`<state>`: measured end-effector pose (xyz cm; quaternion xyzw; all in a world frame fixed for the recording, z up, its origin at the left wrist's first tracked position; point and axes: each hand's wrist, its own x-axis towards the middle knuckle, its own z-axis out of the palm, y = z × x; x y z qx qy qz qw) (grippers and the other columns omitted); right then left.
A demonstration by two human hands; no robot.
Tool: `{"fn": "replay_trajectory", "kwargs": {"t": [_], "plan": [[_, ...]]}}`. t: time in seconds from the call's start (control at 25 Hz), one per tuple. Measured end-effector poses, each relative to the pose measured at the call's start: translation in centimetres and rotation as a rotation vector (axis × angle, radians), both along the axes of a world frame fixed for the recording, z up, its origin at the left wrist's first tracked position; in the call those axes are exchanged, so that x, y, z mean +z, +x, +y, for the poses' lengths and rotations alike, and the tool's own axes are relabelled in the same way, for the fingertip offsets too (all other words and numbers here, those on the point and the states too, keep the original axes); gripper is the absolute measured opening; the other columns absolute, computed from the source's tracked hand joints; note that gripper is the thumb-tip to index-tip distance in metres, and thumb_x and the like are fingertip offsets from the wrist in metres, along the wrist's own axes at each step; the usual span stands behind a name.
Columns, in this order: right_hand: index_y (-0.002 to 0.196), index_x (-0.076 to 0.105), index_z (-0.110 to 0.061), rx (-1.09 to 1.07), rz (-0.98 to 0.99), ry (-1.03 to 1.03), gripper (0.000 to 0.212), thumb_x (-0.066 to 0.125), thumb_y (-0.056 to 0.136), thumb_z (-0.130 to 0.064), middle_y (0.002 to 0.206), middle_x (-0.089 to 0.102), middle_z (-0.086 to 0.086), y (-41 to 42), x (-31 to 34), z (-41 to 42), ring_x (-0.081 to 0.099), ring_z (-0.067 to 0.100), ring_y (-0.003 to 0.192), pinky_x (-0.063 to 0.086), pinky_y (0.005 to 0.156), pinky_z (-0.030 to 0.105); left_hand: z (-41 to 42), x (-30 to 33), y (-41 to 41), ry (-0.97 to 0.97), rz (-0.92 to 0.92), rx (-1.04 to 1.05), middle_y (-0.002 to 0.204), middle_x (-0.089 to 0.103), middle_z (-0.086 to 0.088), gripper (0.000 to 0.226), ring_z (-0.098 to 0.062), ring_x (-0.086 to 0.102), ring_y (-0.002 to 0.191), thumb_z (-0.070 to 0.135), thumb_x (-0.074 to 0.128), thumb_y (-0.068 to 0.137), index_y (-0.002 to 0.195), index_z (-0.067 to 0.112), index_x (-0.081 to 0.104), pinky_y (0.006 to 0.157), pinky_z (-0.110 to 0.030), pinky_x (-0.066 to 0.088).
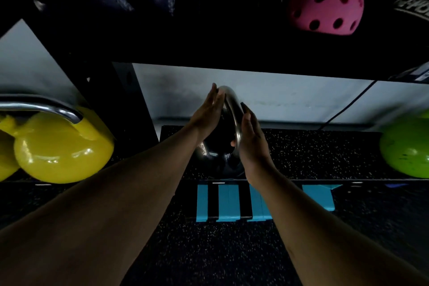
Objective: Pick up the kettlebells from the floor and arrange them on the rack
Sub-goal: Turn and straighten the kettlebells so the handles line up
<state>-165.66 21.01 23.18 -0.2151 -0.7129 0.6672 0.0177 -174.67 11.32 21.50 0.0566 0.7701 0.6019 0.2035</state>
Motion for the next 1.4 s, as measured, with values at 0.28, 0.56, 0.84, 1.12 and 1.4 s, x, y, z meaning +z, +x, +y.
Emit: {"fn": "replay_trajectory", "kwargs": {"t": [0.28,0.56,0.84,1.12,1.4], "plan": [[0.148,0.029,-0.044,0.012,-0.001,-0.153,0.043,0.025,0.105,-0.041,0.149,0.046,0.006,-0.2,0.5,-1.5,0.051,0.033,0.128,0.048,0.078,0.025,-0.7,-0.4,-0.9,0.011,-0.014,-0.03,0.165,0.009,-0.01,0.056,-0.035,0.018,0.148,0.059,0.018,0.1,0.153,0.047,0.006,0.119,-0.055,0.021],[0.149,0.026,-0.044,-0.02,-0.018,-0.191,0.045,0.025,0.105,-0.04,0.152,0.042,0.006,-0.4,0.8,-2.3,0.05,0.033,0.129,0.05,0.086,0.033,-0.8,-0.5,-1.4,0.042,-0.033,-0.02,0.165,0.013,-0.009,0.053,-0.034,0.023,0.147,0.057,0.02,0.1,0.152,0.047,0.012,0.118,-0.056,0.024],[0.15,0.022,-0.046,-0.01,0.009,-0.125,0.047,0.025,0.103,-0.045,0.158,0.031,0.003,-0.1,0.3,-2.8,0.045,0.021,0.132,0.05,0.093,0.032,-0.8,-0.7,-1.7,0.057,-0.068,0.0,0.163,0.024,-0.006,0.054,-0.029,0.03,0.145,0.063,0.022,0.097,0.15,0.048,0.024,0.118,-0.053,0.026],[0.151,0.018,-0.044,0.035,0.016,-0.073,0.048,0.024,0.103,-0.044,0.158,0.03,0.007,0.0,0.1,-2.5,0.042,0.026,0.137,0.052,0.087,0.029,-0.7,-0.8,-1.8,0.029,-0.086,-0.013,0.162,0.025,-0.008,0.057,-0.031,0.029,0.145,0.066,0.018,0.096,0.15,0.048,0.022,0.117,-0.054,0.025],[0.151,0.02,-0.042,0.115,-0.045,0.078,0.047,0.023,0.104,-0.041,0.153,0.04,0.008,-0.3,0.4,-1.8,0.05,0.017,0.124,0.042,0.082,0.022,-1.2,-0.1,-1.8,-0.074,-0.059,-0.046,0.161,0.027,-0.008,0.057,-0.03,0.03,0.145,0.059,0.018,0.1,0.153,0.038,0.023,0.117,-0.053,0.026]]}}
